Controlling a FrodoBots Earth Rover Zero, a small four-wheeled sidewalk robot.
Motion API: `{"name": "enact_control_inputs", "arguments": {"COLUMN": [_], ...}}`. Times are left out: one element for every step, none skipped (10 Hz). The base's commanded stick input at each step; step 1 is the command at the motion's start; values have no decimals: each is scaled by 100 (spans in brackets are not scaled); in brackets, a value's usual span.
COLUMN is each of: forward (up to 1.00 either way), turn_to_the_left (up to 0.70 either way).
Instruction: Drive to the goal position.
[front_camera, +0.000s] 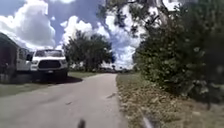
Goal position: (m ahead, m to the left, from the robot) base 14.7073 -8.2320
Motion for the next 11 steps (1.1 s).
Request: {"name": "enact_control_inputs", "arguments": {"forward": [-47, 0, 0, 0, 16, 70, 70, 70, 70, 70, 70], "turn_to_the_left": [0, 0, 0, 0, 0, 0, 0, 8, 35, 35, 35]}}
